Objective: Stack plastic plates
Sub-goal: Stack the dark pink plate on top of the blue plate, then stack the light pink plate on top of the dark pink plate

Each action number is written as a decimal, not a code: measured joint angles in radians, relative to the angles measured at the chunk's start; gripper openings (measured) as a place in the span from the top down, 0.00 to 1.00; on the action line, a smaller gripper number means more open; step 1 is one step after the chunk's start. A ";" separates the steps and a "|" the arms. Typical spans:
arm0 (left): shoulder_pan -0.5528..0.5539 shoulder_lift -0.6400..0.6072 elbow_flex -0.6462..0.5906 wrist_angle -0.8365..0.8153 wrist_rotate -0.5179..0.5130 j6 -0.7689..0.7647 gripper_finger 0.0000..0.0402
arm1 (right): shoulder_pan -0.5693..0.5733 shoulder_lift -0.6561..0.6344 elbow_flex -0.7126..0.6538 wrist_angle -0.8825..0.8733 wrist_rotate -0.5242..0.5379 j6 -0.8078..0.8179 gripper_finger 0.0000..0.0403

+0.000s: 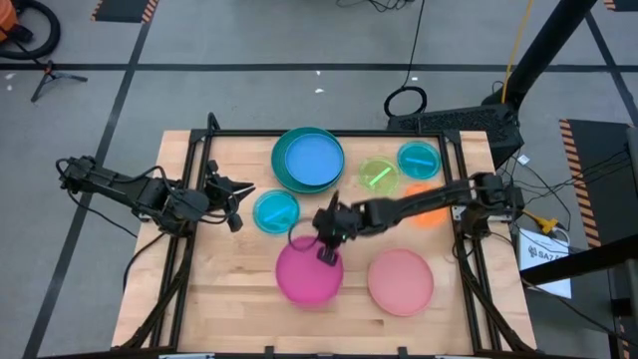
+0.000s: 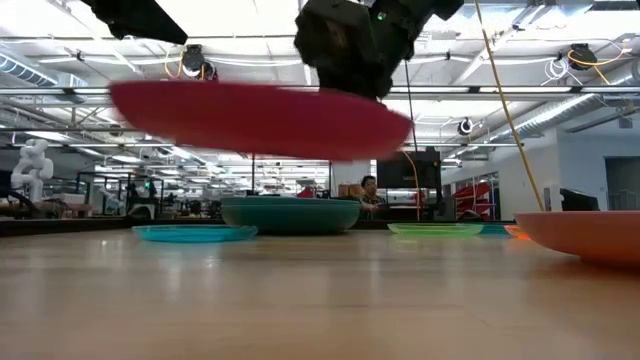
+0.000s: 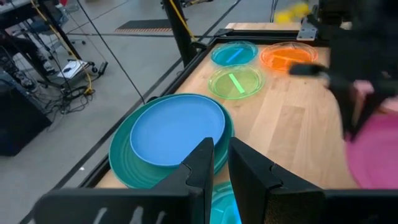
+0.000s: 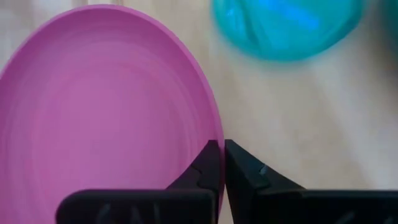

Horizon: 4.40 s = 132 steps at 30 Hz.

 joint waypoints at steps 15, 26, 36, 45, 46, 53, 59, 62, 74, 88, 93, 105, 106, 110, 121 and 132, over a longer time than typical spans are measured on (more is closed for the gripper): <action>0.000 0.000 0.000 0.002 0.000 0.034 0.86 | -0.423 -0.097 0.000 -0.039 0.024 -0.061 0.99; 0.000 0.000 0.000 0.000 0.000 0.037 0.86 | -0.631 -0.055 0.002 -0.023 0.027 0.063 0.99; 0.000 0.000 0.000 -0.001 0.000 0.032 0.86 | -0.668 -0.013 0.002 0.002 0.042 0.094 0.99; 0.000 0.000 0.000 -0.002 0.000 0.031 0.86 | -0.671 -0.011 0.000 -0.013 0.112 0.090 0.97; 0.000 0.000 0.000 -0.002 0.000 0.031 0.86 | -0.671 -0.011 0.000 -0.013 0.111 0.089 0.96; 0.000 0.000 0.000 -0.003 0.000 0.031 0.86 | -0.670 -0.011 0.000 -0.019 0.111 0.104 0.91; 0.000 0.000 0.000 -0.003 0.000 0.031 0.86 | -0.670 -0.011 0.000 -0.019 0.109 0.112 0.87; 0.000 0.000 0.000 -0.004 0.000 0.031 0.86 | -0.668 -0.011 0.000 -0.019 0.107 0.113 0.84; 0.000 0.000 0.000 -0.013 0.000 0.022 0.86 | -0.549 -0.075 0.001 -0.032 0.043 0.079 0.81; 0.000 0.000 0.000 -0.015 0.000 0.011 0.86 | -0.190 -0.110 0.001 -0.110 -0.236 0.245 0.81; 0.000 0.000 0.000 -0.009 0.000 0.012 0.86 | -0.040 -0.110 0.001 -0.170 -0.245 0.379 0.81; 0.000 0.000 0.000 0.012 0.000 0.077 0.86 | 0.198 -0.110 0.002 -0.843 -0.186 0.364 0.81; 0.000 0.000 0.000 0.024 0.000 0.097 0.86 | 0.214 -0.110 0.002 -0.889 -0.146 0.335 0.81; 0.000 0.000 0.000 0.106 0.000 0.170 0.86 | 0.262 -0.110 0.002 -0.973 -0.053 0.144 0.81; 0.000 0.000 0.000 0.159 0.000 0.253 0.86 | 0.288 -0.110 0.002 -0.783 0.059 0.025 0.66; 0.000 0.000 0.000 0.173 0.000 0.266 0.86 | 0.275 -0.110 -0.019 -0.710 0.087 -0.092 0.60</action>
